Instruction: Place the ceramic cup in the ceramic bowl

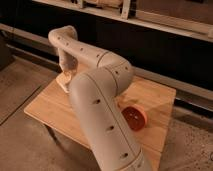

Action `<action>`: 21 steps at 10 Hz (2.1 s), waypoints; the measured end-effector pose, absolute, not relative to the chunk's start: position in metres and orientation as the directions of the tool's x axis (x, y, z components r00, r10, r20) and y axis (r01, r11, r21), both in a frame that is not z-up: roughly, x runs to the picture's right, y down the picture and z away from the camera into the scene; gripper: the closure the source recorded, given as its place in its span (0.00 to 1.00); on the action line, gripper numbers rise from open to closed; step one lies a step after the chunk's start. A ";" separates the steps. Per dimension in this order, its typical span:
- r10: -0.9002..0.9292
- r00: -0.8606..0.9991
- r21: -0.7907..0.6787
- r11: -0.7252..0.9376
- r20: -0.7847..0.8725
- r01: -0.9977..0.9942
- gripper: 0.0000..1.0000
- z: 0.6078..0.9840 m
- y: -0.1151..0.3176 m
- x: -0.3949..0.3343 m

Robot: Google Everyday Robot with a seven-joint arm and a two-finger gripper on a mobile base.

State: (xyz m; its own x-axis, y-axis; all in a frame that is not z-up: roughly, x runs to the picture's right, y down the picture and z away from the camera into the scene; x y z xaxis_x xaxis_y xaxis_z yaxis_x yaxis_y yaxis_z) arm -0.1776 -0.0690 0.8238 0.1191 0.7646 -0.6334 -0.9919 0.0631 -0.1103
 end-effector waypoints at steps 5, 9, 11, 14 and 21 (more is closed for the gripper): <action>0.820 -0.023 -0.014 -0.037 -0.572 -0.999 1.00 0.759 -0.057 -0.119; 0.833 -0.130 0.042 -0.128 -0.538 -0.991 1.00 0.719 -0.043 -0.072; 0.821 -0.202 0.075 -0.192 -0.535 -0.979 1.00 0.707 -0.033 -0.041; 0.784 -0.324 0.117 -0.311 -0.529 -0.943 1.00 0.693 -0.015 0.012; 0.733 -0.479 0.193 -0.445 -0.483 -0.875 1.00 0.652 0.018 0.101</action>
